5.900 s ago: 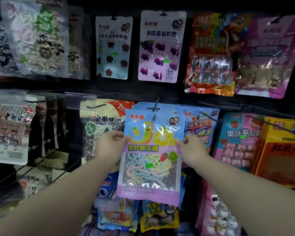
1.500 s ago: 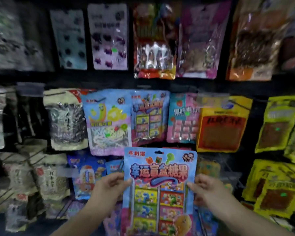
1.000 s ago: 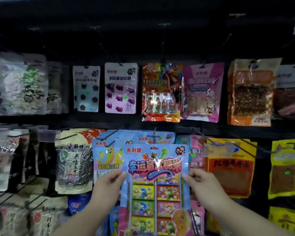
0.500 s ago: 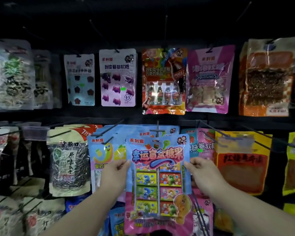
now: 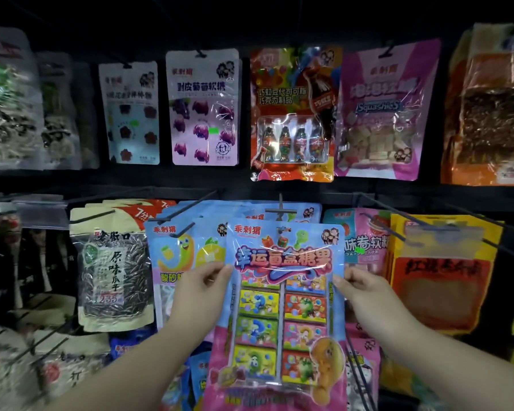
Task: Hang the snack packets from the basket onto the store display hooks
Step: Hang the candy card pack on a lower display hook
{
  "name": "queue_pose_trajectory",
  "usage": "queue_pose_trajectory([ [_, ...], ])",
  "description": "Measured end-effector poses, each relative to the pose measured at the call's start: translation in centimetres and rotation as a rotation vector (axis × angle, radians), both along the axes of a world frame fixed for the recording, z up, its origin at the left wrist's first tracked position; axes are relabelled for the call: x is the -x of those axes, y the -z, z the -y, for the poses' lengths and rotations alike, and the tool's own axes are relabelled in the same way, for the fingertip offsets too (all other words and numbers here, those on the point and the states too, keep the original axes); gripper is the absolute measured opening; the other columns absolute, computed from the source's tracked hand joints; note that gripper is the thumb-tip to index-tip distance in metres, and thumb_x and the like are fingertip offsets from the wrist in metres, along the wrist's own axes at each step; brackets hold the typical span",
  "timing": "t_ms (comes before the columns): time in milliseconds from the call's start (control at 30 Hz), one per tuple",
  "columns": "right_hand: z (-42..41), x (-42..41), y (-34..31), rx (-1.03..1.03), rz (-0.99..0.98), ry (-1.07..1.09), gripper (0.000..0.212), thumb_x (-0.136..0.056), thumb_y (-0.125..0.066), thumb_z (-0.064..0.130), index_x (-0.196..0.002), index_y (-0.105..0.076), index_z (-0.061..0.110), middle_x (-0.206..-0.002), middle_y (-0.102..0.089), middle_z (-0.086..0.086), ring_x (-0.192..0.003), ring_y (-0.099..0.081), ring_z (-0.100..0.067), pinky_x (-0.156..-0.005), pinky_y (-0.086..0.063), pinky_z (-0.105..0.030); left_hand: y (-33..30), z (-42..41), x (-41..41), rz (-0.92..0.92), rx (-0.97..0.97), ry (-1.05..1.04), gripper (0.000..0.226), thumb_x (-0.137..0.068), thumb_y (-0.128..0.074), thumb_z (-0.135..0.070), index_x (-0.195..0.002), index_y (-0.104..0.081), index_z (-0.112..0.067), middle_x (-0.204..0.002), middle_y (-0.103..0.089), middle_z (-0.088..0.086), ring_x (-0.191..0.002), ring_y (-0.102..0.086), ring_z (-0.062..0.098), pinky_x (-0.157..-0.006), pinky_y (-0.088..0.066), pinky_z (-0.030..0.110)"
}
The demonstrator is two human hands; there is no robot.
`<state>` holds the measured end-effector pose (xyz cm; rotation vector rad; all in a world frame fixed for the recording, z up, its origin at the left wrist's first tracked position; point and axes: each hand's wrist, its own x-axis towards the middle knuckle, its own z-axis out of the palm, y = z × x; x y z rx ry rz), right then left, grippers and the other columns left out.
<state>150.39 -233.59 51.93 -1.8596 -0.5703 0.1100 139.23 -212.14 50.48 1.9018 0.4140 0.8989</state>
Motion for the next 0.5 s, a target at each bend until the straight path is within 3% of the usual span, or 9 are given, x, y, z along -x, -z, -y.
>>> queue_pose_trajectory([
  [100, 0.0, -0.3, 0.4, -0.001, -0.007, 0.014, 0.033, -0.097, -0.051, 0.025, -0.069, -0.046, 0.008, -0.065, -0.047, -0.010, -0.049, -0.040, -0.010, -0.050, -0.034, -0.018, 0.2, -0.2, -0.3, -0.019, 0.013, -0.010, 0.019, -0.096, -0.055, -0.025, -0.080, -0.066, -0.025, -0.068, -0.054, -0.002, -0.064, -0.047, 0.013, -0.066, -0.043, 0.028],
  [200, -1.0, -1.6, 0.1, 0.051, 0.017, 0.070, 0.034, -0.097, -0.051, 0.028, -0.069, -0.045, 0.010, -0.069, -0.044, -0.012, -0.062, -0.042, -0.022, -0.059, -0.040, -0.039, 0.0, -0.6, -1.6, -0.066, -0.014, -0.077, 0.017, -0.096, -0.054, -0.028, -0.089, -0.067, -0.020, -0.063, -0.059, 0.001, -0.056, -0.047, 0.014, -0.057, -0.041, 0.025],
  [300, -2.2, -3.5, -0.4, 0.108, 0.053, 0.136, 0.038, -0.097, -0.051, 0.028, -0.065, -0.037, 0.013, -0.060, -0.034, -0.006, -0.058, -0.035, -0.021, -0.060, -0.033, -0.035, -0.1, -1.5, -3.5, -0.120, -0.072, -0.124, 0.022, -0.096, -0.055, -0.029, -0.083, -0.067, -0.017, -0.066, -0.062, 0.004, -0.059, -0.051, 0.020, -0.055, -0.040, 0.026],
  [400, -3.5, -5.5, -0.3, 0.126, 0.046, 0.199, 0.039, -0.096, -0.053, 0.027, -0.062, -0.036, 0.015, -0.057, -0.032, -0.003, -0.055, -0.032, -0.020, -0.059, -0.032, -0.031, -0.2, -2.5, -5.3, -0.180, -0.128, -0.166, 0.033, -0.095, -0.055, -0.029, -0.072, -0.065, -0.007, -0.072, -0.064, 0.018, -0.059, -0.050, 0.022, -0.054, -0.040, 0.026],
  [500, -4.5, -6.7, -0.5, 0.197, 0.074, 0.259, 0.040, -0.097, -0.051, 0.026, -0.061, -0.037, 0.014, -0.059, -0.036, -0.002, -0.057, -0.035, -0.020, -0.050, -0.027, -0.027, -0.3, -3.1, -7.1, -0.253, -0.207, -0.213, 0.036, -0.096, -0.054, -0.031, -0.068, -0.063, -0.010, -0.067, -0.062, 0.013, -0.058, -0.051, 0.024, -0.055, -0.041, 0.027],
])
